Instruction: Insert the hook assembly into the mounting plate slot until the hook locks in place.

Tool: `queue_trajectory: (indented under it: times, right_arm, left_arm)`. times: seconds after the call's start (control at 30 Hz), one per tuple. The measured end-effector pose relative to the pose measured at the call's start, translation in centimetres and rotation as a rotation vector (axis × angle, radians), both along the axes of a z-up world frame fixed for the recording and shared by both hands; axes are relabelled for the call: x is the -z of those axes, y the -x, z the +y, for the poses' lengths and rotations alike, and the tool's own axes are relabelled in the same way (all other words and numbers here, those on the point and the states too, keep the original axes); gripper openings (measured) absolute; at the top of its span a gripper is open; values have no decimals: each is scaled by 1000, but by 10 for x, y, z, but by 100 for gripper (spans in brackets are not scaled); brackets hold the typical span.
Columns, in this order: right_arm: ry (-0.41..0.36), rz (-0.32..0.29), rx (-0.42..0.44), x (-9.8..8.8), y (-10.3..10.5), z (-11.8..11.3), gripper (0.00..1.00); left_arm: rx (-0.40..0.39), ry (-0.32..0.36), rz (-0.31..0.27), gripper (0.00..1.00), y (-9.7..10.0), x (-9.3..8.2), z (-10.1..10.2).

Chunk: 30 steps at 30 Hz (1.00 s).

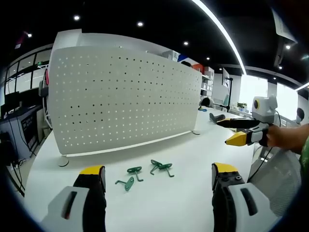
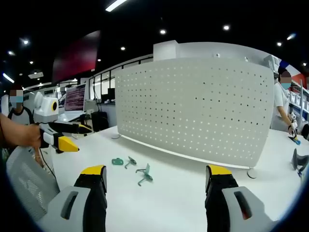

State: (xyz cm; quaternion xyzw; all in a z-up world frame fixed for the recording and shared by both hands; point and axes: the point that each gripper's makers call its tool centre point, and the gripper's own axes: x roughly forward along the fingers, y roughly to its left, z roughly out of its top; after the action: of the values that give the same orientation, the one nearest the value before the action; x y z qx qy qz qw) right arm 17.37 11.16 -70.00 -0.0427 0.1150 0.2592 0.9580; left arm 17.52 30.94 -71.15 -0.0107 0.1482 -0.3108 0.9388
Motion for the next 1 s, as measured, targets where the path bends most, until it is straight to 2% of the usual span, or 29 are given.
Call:
queue_trajectory:
  times: [1.0]
  right_arm:
    - [1, 4, -5, 0, 0, 1, 84]
  left_arm:
    - [3, -4, 2, 92, 0, 1, 0]
